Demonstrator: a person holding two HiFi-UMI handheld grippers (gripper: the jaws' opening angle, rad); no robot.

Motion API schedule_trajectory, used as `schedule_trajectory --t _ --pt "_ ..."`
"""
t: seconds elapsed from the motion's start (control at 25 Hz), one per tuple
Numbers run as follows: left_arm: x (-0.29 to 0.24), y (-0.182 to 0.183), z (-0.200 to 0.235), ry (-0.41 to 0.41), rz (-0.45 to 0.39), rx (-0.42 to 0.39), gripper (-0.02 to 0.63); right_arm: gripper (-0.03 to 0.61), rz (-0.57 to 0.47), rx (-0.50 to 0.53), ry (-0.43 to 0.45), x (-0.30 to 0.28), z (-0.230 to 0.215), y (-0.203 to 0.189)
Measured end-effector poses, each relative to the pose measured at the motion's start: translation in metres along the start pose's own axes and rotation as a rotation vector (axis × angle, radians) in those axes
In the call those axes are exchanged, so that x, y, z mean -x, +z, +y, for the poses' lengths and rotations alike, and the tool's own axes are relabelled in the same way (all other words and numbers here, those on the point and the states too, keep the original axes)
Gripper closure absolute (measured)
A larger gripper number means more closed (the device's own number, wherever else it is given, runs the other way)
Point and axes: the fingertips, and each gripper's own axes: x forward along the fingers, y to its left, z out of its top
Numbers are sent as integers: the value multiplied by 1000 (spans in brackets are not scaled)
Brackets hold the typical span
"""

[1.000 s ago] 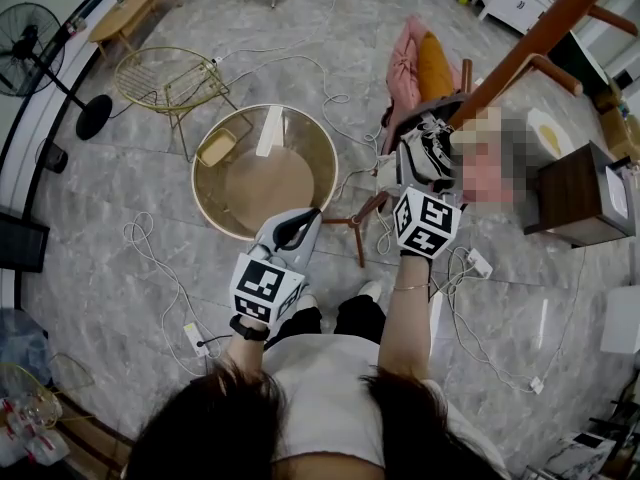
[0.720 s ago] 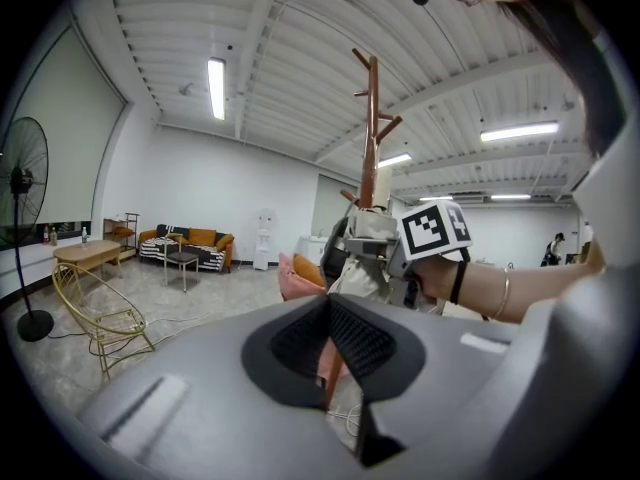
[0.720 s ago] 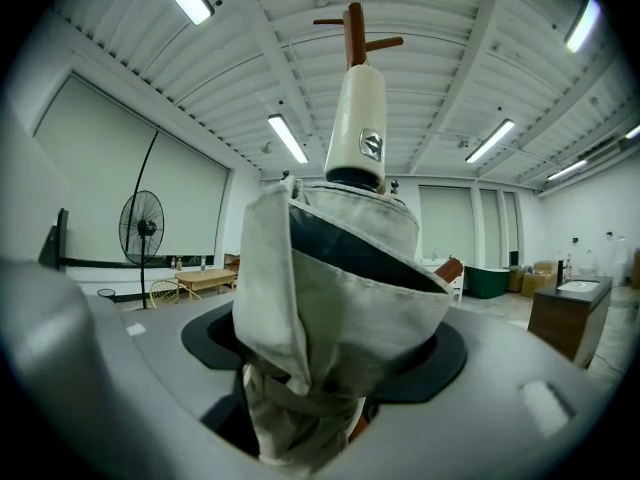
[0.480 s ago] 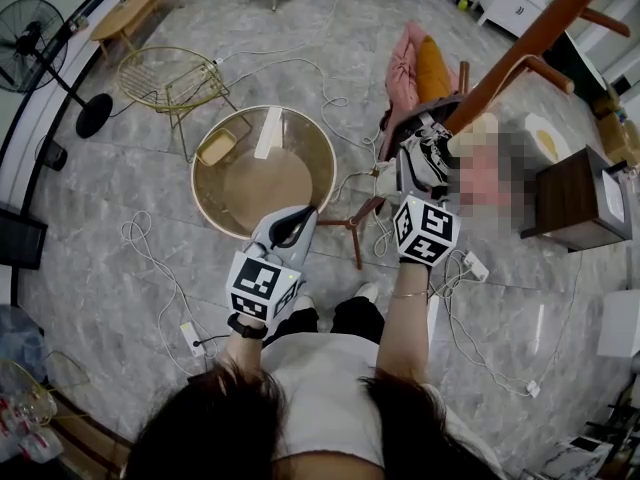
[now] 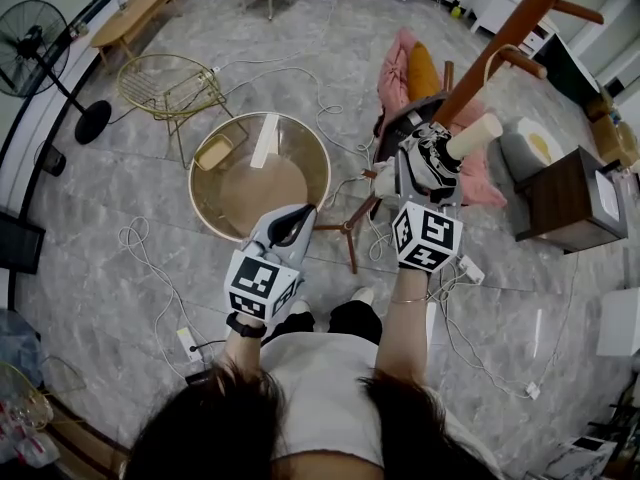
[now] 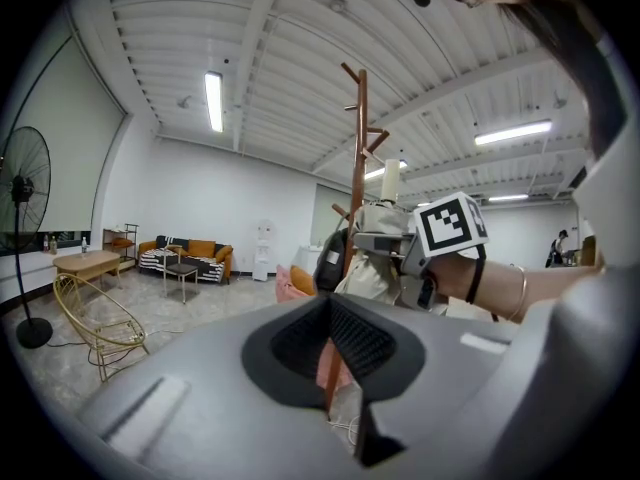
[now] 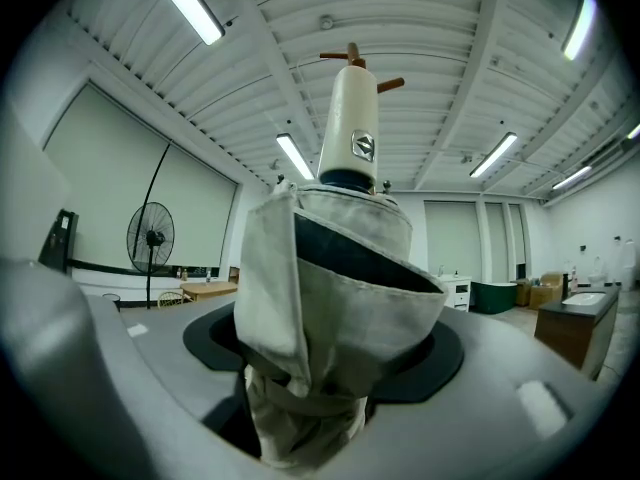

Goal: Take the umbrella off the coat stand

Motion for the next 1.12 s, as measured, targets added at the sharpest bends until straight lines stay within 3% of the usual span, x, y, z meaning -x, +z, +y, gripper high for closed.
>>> schedule_trajectory --t 0.72,1.12 --pt "1 29 -47 -62 -76 -44 555 252 -163 100 -8 70 -19 85" --pt "-18 47 -83 -123 -106 -66 555 253 -120 121 9 111 -36 74"
